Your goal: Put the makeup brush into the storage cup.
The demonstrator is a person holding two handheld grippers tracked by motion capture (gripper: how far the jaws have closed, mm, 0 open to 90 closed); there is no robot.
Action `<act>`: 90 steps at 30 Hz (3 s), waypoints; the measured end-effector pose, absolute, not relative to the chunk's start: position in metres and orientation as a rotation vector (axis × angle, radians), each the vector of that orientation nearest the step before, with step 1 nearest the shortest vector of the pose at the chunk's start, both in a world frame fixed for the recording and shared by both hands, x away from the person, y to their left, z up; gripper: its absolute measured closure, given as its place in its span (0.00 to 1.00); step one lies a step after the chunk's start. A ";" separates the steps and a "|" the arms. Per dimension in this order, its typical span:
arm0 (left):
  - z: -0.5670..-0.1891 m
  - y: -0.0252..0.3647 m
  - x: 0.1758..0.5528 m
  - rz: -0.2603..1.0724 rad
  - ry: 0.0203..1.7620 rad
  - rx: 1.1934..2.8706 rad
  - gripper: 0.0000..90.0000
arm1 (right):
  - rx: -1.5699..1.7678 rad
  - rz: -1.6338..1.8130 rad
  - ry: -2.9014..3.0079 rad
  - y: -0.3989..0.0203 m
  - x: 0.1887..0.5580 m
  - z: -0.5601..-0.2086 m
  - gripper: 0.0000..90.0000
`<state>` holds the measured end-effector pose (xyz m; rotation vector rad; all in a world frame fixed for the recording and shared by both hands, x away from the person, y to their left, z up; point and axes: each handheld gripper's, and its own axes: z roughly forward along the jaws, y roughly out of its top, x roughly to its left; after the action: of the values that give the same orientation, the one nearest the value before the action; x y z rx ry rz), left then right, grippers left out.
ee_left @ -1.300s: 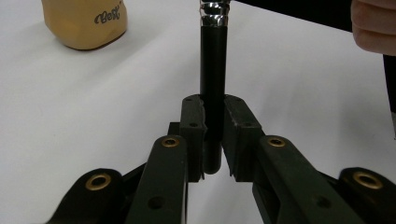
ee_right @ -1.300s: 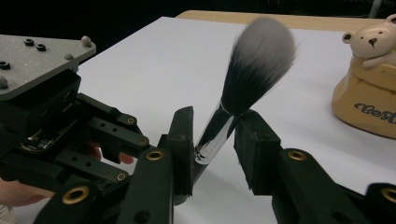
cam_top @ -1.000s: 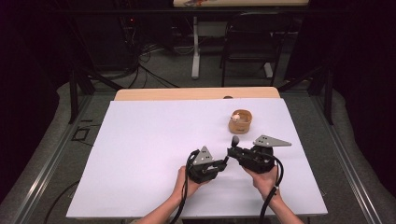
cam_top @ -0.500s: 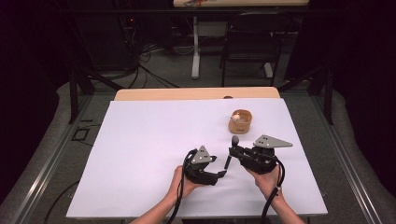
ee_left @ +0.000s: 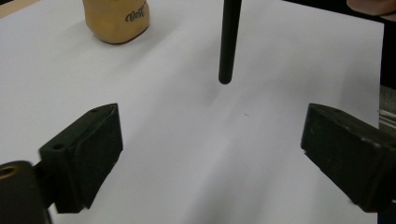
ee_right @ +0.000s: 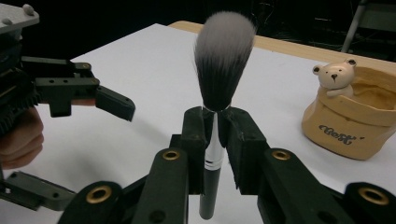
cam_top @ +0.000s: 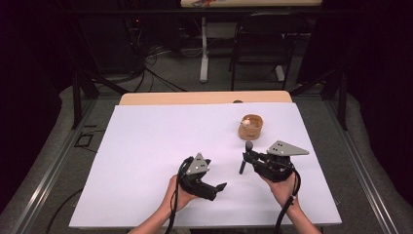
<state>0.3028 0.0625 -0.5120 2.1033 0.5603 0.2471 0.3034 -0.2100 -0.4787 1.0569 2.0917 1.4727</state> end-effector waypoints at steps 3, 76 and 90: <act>-0.508 0.071 0.300 0.254 0.559 2.115 0.04 | 1.051 1.465 2.096 -0.210 0.303 -0.478 0.86; -0.526 0.253 0.276 0.432 0.622 1.789 0.01 | 1.028 1.361 2.108 -0.228 0.325 -0.456 0.86; -0.526 0.254 0.277 0.414 0.600 1.788 0.01 | 1.044 1.335 2.069 -0.245 0.340 -0.444 0.86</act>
<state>0.2766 0.2536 -0.5263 1.7877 0.6004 0.4139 0.3398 -0.2452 -0.4437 1.0435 2.0694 1.3352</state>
